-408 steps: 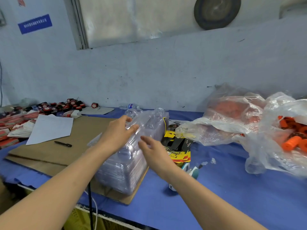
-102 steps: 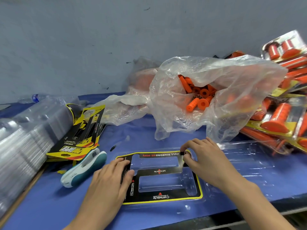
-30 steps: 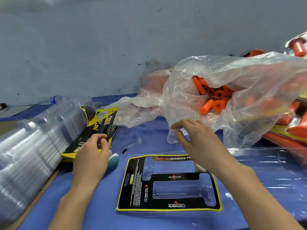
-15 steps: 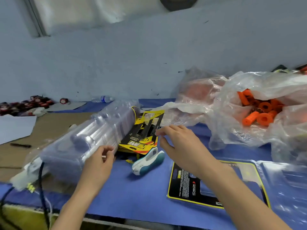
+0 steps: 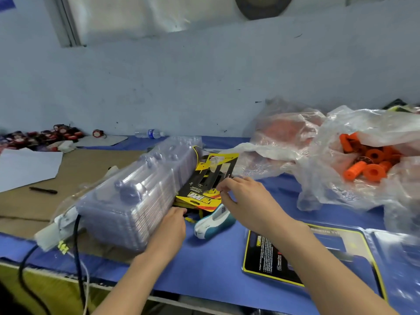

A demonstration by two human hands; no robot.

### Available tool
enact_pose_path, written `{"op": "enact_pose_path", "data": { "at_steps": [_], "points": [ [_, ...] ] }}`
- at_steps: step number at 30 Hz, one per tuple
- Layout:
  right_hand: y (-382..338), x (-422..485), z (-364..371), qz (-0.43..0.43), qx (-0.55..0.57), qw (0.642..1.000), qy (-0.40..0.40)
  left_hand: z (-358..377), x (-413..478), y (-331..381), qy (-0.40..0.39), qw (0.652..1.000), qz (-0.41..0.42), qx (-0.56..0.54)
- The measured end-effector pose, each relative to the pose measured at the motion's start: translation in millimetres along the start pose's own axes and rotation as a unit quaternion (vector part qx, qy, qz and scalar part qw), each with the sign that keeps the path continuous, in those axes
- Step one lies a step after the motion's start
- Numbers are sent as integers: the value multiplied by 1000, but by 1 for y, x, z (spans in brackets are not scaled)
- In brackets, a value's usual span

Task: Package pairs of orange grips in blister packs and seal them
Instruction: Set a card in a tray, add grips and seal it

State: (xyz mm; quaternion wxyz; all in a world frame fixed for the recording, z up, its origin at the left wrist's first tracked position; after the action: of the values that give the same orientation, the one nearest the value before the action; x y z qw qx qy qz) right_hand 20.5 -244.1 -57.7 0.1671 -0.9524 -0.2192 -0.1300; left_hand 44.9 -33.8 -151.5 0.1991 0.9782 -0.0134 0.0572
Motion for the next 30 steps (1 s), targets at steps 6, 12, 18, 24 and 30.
{"op": "enact_pose_path", "data": {
  "at_steps": [6,12,18,24,30],
  "points": [
    [45,-13,-17,55,2,998,6,2,33,19,-16,998,3,58],
    [91,-31,-25,109,-10,994,10,-6,45,34,102,993,-44,49],
    [109,-36,-21,120,-22,993,0,-26,57,53,69,993,-41,87],
    [139,-20,-28,180,-10,983,-11,-38,62,128,27,986,159,37],
    [170,-41,-45,164,50,977,124,-3,84,235,-73,965,246,-51]
  ]
}}
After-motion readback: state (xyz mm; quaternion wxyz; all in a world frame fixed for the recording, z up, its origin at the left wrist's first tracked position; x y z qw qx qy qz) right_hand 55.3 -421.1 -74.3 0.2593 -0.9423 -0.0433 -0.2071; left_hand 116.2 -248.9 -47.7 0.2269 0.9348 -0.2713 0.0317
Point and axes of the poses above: each hand's wrist, its own x-axis towards the middle knuckle, its own z-axis out of the palm, y = z × x, the point moved 1 cm from there along x, towards the middle knuckle, and after that the axes turned 4 degrees about -y, right-handed, at the moved point
